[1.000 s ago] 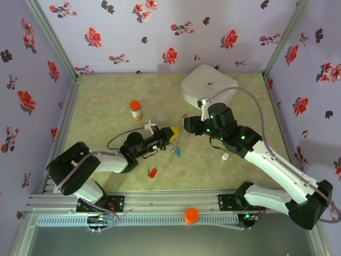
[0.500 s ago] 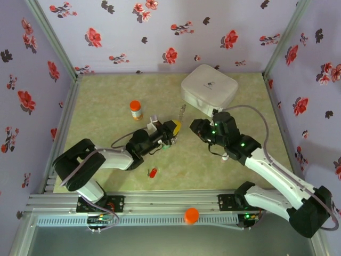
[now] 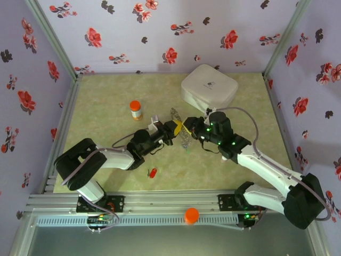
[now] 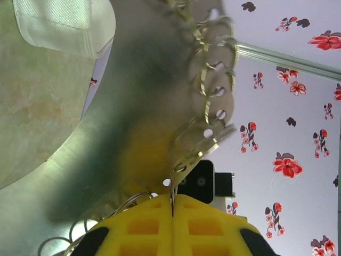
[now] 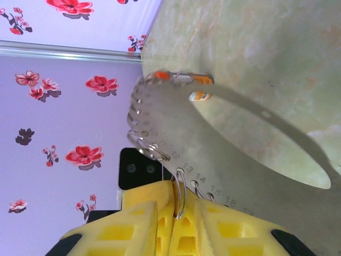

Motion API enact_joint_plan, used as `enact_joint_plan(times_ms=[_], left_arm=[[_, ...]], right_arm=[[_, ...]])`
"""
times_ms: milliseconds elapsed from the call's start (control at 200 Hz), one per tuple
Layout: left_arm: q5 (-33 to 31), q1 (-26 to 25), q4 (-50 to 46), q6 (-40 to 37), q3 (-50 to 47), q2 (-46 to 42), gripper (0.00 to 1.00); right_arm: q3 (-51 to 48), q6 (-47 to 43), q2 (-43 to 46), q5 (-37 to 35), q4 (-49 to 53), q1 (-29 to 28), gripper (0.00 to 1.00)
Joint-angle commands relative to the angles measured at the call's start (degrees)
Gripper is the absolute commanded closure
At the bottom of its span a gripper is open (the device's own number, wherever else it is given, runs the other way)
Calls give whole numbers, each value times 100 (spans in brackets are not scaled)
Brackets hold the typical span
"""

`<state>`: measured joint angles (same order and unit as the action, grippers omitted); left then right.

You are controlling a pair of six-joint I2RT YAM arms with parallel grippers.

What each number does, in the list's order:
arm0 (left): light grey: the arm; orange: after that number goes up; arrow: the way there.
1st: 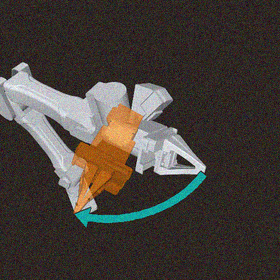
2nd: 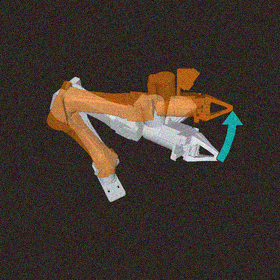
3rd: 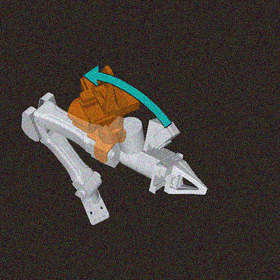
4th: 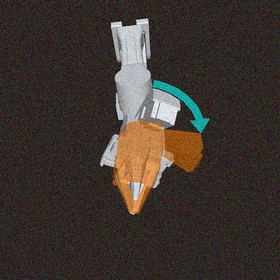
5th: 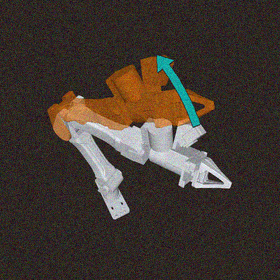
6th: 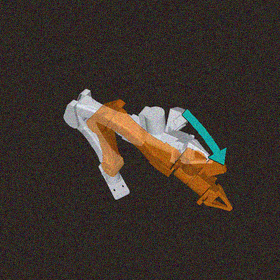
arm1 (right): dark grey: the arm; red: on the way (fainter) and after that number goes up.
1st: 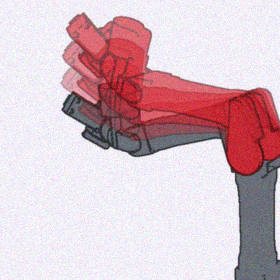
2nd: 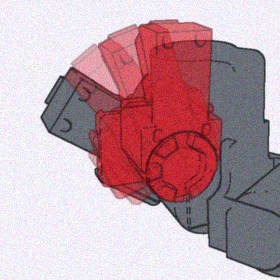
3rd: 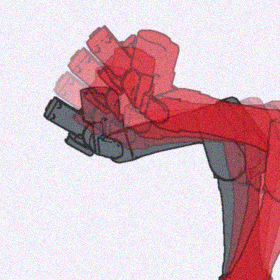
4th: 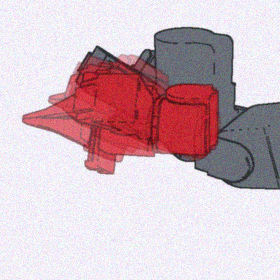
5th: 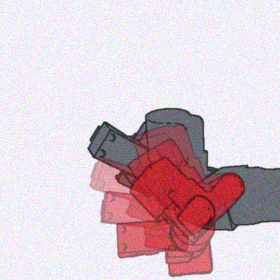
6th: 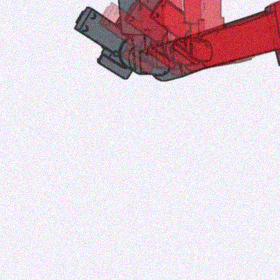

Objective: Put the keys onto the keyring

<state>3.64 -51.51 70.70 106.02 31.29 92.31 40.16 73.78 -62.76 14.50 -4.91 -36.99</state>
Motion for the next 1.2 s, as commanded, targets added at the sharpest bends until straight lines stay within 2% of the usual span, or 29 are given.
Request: enact_joint_plan(times_ms=[0, 1010, 1195], left_arm=[[57, -63, 298, 0, 182, -34, 100], [275, -157, 287, 50, 244, -29, 100], [304, -158, 304, 75, 292, 32, 100]], right_arm=[[-73, 143, -86, 141, -453, 43, 76], [-13, 4, -628, -26, -735, 107, 86], [150, -146, -806, 59, -598, 105, 99]])
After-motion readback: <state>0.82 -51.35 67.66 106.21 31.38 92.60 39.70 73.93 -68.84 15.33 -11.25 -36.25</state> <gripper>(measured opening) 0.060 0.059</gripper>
